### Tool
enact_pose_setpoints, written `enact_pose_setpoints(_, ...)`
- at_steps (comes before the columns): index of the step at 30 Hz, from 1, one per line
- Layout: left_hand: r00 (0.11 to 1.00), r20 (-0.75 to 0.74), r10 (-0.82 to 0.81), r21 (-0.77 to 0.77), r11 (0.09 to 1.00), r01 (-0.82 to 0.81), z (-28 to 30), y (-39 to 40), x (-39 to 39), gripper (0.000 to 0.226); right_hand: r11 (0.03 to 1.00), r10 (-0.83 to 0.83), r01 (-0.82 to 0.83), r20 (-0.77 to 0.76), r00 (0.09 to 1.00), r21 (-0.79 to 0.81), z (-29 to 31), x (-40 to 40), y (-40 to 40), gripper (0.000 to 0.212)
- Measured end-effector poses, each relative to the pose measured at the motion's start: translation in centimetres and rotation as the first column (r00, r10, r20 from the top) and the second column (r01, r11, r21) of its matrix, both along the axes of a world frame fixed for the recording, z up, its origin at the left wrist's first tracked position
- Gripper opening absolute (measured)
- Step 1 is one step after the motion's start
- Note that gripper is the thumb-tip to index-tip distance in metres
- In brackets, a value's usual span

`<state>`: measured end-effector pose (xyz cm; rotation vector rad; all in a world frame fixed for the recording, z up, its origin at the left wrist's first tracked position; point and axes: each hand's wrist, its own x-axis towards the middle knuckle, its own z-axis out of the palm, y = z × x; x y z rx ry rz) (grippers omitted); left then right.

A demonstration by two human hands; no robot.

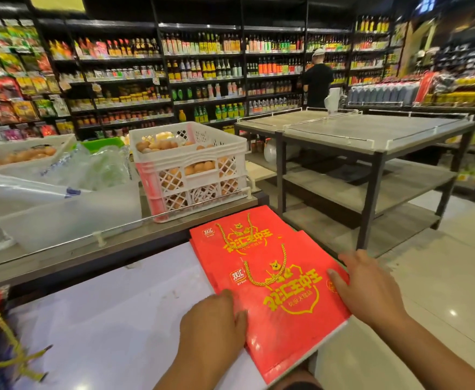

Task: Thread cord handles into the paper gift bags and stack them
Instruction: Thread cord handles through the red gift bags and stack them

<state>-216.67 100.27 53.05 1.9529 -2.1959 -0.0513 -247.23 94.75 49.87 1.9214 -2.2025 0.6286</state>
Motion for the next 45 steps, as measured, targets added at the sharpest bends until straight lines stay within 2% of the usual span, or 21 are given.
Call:
enact_pose_setpoints(2, 0.997, 0.057, -0.058, -0.115, 0.991, 0.065, 0.6, 0.2, -1.0, 0.026, 0.994, 0.104, -0.103, 0.019, 0.994, -0.022, -0.1, 0.4, -0.3, 0.045)
enact_pose_setpoints(5, 0.987, 0.016, -0.157, -0.203, 0.967, 0.157, 0.1, -0.3, -2.9, 0.032, 0.963, 0.268, -0.268, 0.023, 0.963, 0.034, 0.1, 1.9, -0.9, 0.062)
enact_pose_setpoints(7, 0.99, 0.016, -0.138, -0.182, 0.974, 0.139, -1.0, -1.0, -4.0, 0.044, 0.937, 0.337, -0.334, -0.019, 0.941, 0.101, 0.2, 2.9, -1.2, 0.071)
enact_pose_setpoints(11, 0.999, 0.023, 0.032, -0.039, 0.999, -0.031, -3.8, -2.1, -5.7, 0.08, 0.898, 0.376, -0.358, -0.025, 0.926, 0.257, -1.2, 3.5, -1.7, 0.093)
enact_pose_setpoints(16, 0.998, 0.062, 0.001, 0.083, 0.997, -0.006, -3.9, -2.1, -6.4, 0.081, 0.884, 0.392, -0.368, -0.028, 0.92, 0.288, -2.1, 3.4, -1.8, 0.089)
enact_pose_setpoints(23, 0.998, 0.066, -0.005, 0.075, 0.997, 0.0, -4.0, -1.9, -6.1, 0.082, 0.876, 0.383, -0.366, 0.009, 0.924, 0.314, -1.8, 3.7, -1.4, 0.089)
enact_pose_setpoints(28, 1.0, 0.007, -0.023, 0.086, 0.996, 0.022, -3.0, -1.4, -5.6, 0.081, 0.877, 0.365, -0.346, 0.004, 0.931, 0.333, -1.1, 4.1, -0.8, 0.094)
enact_pose_setpoints(32, 0.988, -0.117, -0.105, 0.089, 0.989, 0.116, -1.2, -0.7, -2.8, 0.077, 0.869, 0.368, -0.314, -0.075, 0.927, 0.381, 0.1, 4.2, -1.2, 0.081)
enact_pose_setpoints(34, 0.977, -0.19, -0.091, 0.042, 0.994, 0.101, -0.3, 0.1, -0.7, 0.077, 0.889, 0.395, -0.351, -0.107, 0.912, 0.294, 1.2, 4.8, -1.3, 0.079)
enact_pose_setpoints(37, 0.97, -0.237, -0.051, -0.009, 0.999, 0.05, 1.4, 2.1, 3.6, 0.07, 0.854, 0.517, -0.513, -0.024, 0.856, 0.088, 2.8, 8.5, -0.6, 0.065)
enact_pose_setpoints(40, 0.958, -0.28, -0.066, -0.082, 0.996, 0.045, 2.7, 5.2, 9.7, 0.055, 0.735, 0.678, -0.675, 0.098, 0.729, -0.068, 4.2, 16.2, 1.7, 0.051)
enact_pose_setpoints(43, 0.954, -0.236, -0.185, -0.183, 0.972, 0.144, 3.3, 9.1, 16.0, 0.035, 0.593, 0.782, -0.802, 0.288, 0.553, -0.071, 5.2, 23.9, 4.2, 0.044)
enact_pose_setpoints(45, 0.956, -0.232, -0.179, -0.283, 0.953, 0.11, 3.6, 11.6, 20.0, 0.024, 0.519, 0.77, -0.853, 0.462, 0.44, -0.053, 5.6, 28.7, 5.6, 0.046)
